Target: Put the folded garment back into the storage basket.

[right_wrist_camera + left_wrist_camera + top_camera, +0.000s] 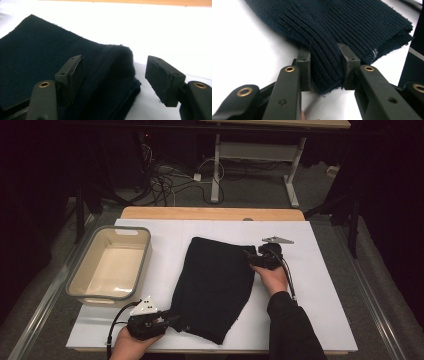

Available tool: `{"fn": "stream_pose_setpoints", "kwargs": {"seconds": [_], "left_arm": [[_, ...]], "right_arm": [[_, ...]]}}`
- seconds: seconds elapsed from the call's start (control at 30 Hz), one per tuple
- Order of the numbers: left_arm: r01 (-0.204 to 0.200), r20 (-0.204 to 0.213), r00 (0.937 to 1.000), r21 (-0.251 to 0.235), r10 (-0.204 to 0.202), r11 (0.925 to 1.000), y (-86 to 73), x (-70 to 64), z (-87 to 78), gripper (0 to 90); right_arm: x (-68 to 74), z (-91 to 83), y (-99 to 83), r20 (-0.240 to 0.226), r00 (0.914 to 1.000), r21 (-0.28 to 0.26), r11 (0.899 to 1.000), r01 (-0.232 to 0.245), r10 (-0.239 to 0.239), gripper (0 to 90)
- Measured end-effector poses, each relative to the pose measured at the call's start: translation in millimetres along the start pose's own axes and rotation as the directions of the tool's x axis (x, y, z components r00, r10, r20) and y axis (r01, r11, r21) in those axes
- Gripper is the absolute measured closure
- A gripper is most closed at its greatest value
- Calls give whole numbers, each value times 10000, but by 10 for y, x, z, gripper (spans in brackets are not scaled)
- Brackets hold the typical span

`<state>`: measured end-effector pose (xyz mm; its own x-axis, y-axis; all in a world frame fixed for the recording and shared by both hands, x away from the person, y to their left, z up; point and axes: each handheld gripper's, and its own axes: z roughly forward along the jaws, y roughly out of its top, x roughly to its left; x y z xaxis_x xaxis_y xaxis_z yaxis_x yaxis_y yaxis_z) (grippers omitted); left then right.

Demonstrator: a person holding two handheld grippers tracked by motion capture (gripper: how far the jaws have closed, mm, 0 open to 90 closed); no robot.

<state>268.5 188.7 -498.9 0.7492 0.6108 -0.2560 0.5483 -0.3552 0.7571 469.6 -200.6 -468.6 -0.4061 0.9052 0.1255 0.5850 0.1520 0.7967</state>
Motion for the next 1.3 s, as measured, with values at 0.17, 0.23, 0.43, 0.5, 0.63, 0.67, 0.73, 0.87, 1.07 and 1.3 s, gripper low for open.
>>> {"fn": "stream_pose_setpoints", "kwargs": {"seconds": [0.17,0.23,0.43,0.5,0.63,0.67,0.73,0.87,1.07,1.3], "left_arm": [[31,23,10000,10,-31,10000,-1,4,-1,648],[83,66,9999,27,-83,10000,-1,10,-2,647],[125,84,9999,18,-125,9999,-3,13,-2,647],[118,75,9999,16,-118,9999,-4,11,-3,647],[101,70,9999,13,-101,9999,-4,10,-2,648],[93,63,9999,16,-93,10000,-4,9,-3,647],[89,67,9999,19,-89,10000,-3,10,-2,647],[53,32,10000,-8,-53,10000,-6,5,-1,647],[35,11,10000,-15,-35,10000,-7,2,-3,647],[22,-73,10000,194,-20,9998,22,-12,-14,649]], "right_arm": [[-42,113,-18,232,9997,692,9976,70,-86,322],[-35,126,-52,292,9994,978,9951,129,-158,323],[-7,104,-88,305,9991,1185,9926,247,-285,389],[7,98,-95,249,9993,1170,9928,256,-287,430],[23,89,-108,30,9995,1128,9931,320,-326,507],[26,86,-111,-14,9995,1124,9931,322,-322,528],[29,82,-120,-201,9993,1094,9935,328,-308,592],[21,76,-134,-701,9973,1077,9937,312,-237,691],[11,74,-146,-986,9946,939,9947,424,-331,746],[44,68,-143,-808,9950,883,9940,651,-580,752]]}}
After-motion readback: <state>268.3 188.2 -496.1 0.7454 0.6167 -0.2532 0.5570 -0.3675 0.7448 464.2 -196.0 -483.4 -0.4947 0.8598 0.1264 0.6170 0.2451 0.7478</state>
